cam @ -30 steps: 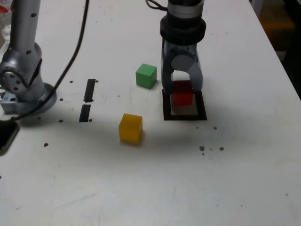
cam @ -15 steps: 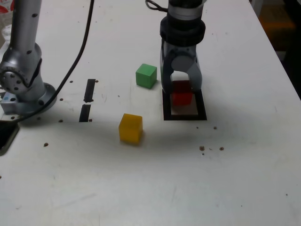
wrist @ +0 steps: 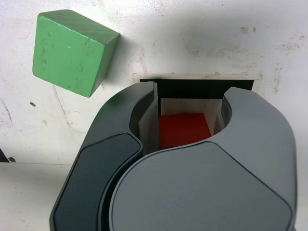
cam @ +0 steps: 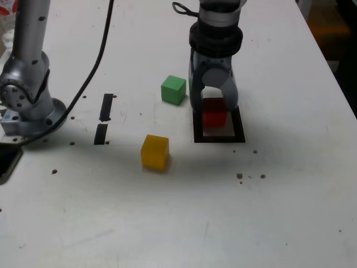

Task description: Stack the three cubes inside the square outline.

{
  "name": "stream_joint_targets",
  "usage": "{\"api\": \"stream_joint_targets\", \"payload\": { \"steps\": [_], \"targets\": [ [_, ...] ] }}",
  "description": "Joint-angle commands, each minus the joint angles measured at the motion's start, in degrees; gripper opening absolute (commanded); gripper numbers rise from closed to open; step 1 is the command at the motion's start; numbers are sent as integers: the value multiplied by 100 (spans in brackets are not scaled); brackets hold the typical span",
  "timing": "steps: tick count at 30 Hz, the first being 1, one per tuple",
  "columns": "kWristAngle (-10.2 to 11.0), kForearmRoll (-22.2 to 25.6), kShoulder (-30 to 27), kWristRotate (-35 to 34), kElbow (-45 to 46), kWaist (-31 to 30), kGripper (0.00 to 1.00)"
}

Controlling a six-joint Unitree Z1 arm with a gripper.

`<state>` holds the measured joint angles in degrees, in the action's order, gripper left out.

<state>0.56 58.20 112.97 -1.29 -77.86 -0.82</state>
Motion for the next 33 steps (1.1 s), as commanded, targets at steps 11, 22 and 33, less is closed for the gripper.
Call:
{"api": "stream_joint_targets", "payload": {
  "steps": [11, 22, 33],
  "targets": [
    [24, -26, -6, 42, 22, 5, 66],
    [211, 33, -219, 115, -15, 8, 68],
    [549, 495, -904, 326, -32, 6, 68]
  ]
}}
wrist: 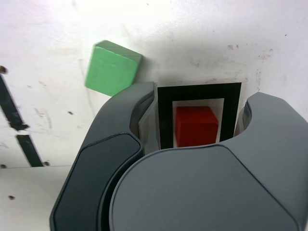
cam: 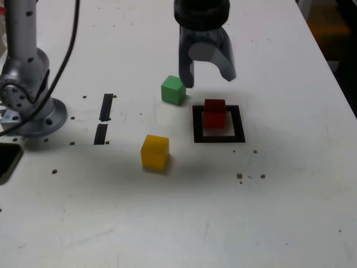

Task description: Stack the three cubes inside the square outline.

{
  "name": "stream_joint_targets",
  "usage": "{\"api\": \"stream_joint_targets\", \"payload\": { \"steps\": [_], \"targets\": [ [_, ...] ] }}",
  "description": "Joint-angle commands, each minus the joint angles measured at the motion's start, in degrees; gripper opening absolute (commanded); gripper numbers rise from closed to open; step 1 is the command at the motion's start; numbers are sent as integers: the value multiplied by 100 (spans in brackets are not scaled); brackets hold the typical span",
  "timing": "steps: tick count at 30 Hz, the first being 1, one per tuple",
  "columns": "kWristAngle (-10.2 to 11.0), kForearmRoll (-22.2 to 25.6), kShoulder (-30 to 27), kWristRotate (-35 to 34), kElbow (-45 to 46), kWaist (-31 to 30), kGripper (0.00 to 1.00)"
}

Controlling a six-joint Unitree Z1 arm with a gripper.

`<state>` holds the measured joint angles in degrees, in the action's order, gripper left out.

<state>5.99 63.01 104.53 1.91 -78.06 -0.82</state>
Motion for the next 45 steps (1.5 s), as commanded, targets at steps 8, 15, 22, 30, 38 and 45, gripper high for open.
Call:
{"api": "stream_joint_targets", "payload": {
  "steps": [8, 15, 22, 30, 38, 45],
  "targets": [
    [110, 466, -473, 351, 8, -63, 68],
    [394, 720, -639, 692, 93, -119, 68],
    [538, 709, -758, 930, 423, -121, 68],
    [305, 813, -978, 840, 587, -349, 68],
    [-3, 837, -1046, 383, 611, -807, 68],
    [-197, 805, -1054, -74, 696, -1231, 68]
  ]
}}
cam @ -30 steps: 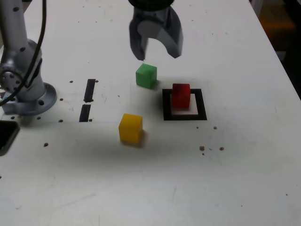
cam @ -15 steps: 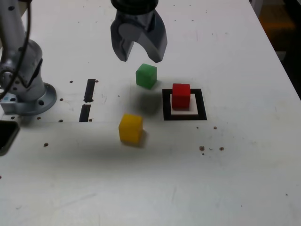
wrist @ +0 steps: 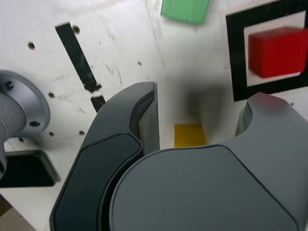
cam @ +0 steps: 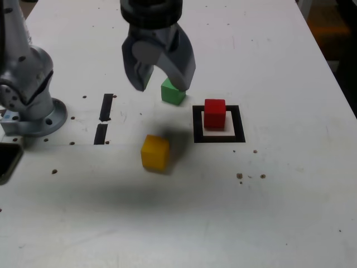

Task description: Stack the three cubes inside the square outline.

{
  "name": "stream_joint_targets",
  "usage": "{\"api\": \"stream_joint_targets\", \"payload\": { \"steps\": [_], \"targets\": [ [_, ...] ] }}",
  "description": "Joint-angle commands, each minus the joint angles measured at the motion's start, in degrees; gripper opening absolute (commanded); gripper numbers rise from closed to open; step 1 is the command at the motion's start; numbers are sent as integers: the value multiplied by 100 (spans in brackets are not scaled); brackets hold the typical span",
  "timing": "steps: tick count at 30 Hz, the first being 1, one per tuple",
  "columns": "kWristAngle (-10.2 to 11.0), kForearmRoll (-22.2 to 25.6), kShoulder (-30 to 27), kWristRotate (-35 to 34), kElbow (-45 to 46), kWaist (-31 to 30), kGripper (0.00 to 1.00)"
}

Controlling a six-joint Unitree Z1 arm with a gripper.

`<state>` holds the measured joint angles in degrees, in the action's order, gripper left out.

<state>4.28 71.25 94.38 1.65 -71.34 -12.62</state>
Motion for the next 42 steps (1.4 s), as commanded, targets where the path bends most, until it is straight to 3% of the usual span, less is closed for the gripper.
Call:
{"api": "stream_joint_targets", "payload": {
  "steps": [1, 8, 13, 20, 29, 42],
  "targets": [
    [-56, -29, -32, -102, 44, -108, 68],
    [-233, -150, 12, -395, 220, -450, 69],
    [-504, -334, 22, -568, 373, -720, 70],
    [-755, -581, 105, -849, 427, -1135, 83],
    [-822, -861, 193, -877, 610, -1270, 92],
    [-719, -1095, 189, -1010, 797, -1377, 100]
  ]
}}
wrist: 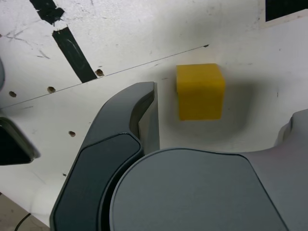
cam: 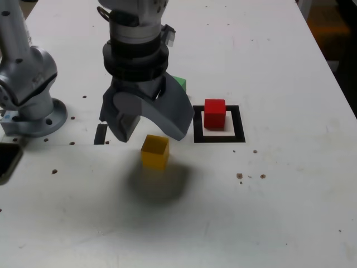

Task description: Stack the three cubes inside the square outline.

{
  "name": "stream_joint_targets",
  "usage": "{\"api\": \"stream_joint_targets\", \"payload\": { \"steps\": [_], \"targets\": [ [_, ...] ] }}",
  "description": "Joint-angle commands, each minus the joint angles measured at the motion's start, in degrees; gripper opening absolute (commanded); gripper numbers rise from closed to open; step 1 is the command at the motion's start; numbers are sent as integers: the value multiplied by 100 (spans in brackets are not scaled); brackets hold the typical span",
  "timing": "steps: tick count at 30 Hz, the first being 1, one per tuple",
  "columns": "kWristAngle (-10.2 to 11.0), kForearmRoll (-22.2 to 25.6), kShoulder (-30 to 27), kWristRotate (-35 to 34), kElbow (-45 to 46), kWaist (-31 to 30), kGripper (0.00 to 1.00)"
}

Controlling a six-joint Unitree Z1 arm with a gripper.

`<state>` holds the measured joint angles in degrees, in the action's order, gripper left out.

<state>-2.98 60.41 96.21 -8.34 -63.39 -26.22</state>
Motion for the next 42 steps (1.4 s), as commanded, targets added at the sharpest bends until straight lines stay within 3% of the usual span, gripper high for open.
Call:
{"api": "stream_joint_targets", "payload": {
  "steps": [1, 14, 21, 42],
  "targets": [
    [11, -16, 5, -16, 0, -24, 100],
    [-100, -39, 94, -27, 107, -33, 97],
    [-253, -326, 210, -27, 325, -32, 97],
    [-409, -678, 507, 6, 506, -33, 95]
  ]
}}
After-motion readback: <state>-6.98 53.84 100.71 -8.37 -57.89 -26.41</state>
